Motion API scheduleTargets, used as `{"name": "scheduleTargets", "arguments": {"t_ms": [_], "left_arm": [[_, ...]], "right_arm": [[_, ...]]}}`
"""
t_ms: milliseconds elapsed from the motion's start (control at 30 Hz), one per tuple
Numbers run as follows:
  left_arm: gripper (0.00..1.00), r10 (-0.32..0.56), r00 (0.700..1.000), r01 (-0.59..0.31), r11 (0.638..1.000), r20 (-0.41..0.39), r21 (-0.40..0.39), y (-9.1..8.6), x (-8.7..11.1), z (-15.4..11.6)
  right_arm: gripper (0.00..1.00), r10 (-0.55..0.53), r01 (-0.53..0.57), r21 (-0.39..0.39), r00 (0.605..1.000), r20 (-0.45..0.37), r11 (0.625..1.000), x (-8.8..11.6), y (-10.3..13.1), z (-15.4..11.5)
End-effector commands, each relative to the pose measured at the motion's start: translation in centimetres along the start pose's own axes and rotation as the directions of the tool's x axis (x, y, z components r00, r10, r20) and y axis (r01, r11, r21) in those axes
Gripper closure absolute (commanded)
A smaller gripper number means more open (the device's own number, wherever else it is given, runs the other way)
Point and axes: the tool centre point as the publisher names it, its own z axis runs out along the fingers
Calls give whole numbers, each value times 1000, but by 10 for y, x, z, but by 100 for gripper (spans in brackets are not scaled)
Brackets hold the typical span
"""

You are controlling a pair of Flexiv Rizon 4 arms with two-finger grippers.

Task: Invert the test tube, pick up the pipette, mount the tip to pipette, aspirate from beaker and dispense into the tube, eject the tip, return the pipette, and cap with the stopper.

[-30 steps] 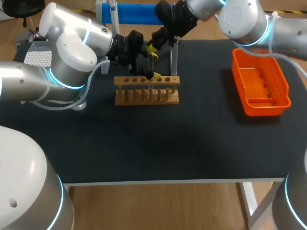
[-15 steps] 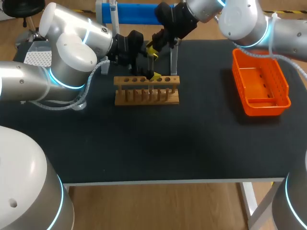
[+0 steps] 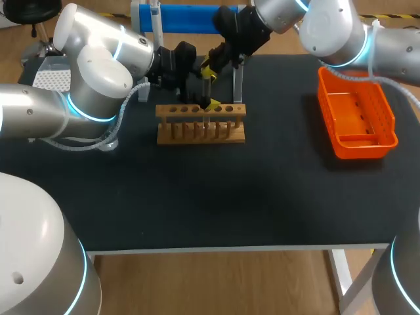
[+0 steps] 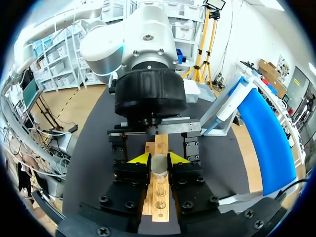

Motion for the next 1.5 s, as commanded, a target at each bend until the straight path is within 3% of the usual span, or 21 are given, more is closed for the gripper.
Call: {"name": "scheduleTargets", "arguments": {"t_ms": [33, 100, 133, 167, 200, 267, 300, 767, 800, 833, 867, 900, 1200, 1500], "left_arm": [[0, -1, 1000, 1, 1000, -4, -1, 0, -1, 0], [0, -1, 1000, 1, 1000, -4, -1, 0, -1, 0], [0, -1, 1000, 1, 1000, -4, -1, 0, -1, 0], [0, -1, 1000, 1, 1000, -4, -1, 0, -1, 0], [0, -1, 1000, 1, 1000, -4, -1, 0, -1, 0], [0, -1, 1000, 1, 1000, -4, -1, 0, -1, 0], [0, -1, 1000, 1, 1000, -4, -1, 0, -1, 0], [0, -1, 1000, 1, 1000, -4, -1, 0, -1, 0], [0, -1, 1000, 1, 1000, -4, -1, 0, -1, 0], [0, -1, 1000, 1, 1000, -4, -1, 0, -1, 0], [0, -1, 1000, 1, 1000, -4, -1, 0, -1, 0], [0, -1, 1000, 1, 1000, -4, -1, 0, -1, 0], [0, -1, 1000, 1, 1000, -4, -1, 0, -1, 0], [0, -1, 1000, 1, 1000, -4, -1, 0, -1, 0]], "right_arm": [[100, 7, -7, -2, 1000, -2, 1000, 2, -5, 3], [100, 11, -11, -3, 1000, -5, 1000, 3, -8, 5], [93, 13, -13, -4, 1000, -6, 1000, 3, -9, 6], [69, 14, -15, -6, 1000, -7, 1000, 4, -10, 6], [53, 16, -16, -11, 1000, -6, 1000, 4, -10, 6], [0, 16, -16, -22, 1000, 1, 1000, 5, -11, 6], [0, 15, -15, -32, 1000, 2, 999, 5, -12, 5], [3, -58, 66, -173, 997, 52, 983, 11, -19, -13], [18, -62, 72, -184, 996, 60, 980, 12, -19, -13], [53, -65, 77, -201, 996, 63, 977, 12, -19, -14], [73, -60, 73, -223, 996, 63, 972, 12, -19, -15], [100, -59, 73, -240, 996, 67, 968, 12, -19, -16], [100, -47, 84, -452, 995, 91, 888, 12, -11, -25], [100, -18, 57, -585, 997, 72, 809, 8, -4, -26]]}}
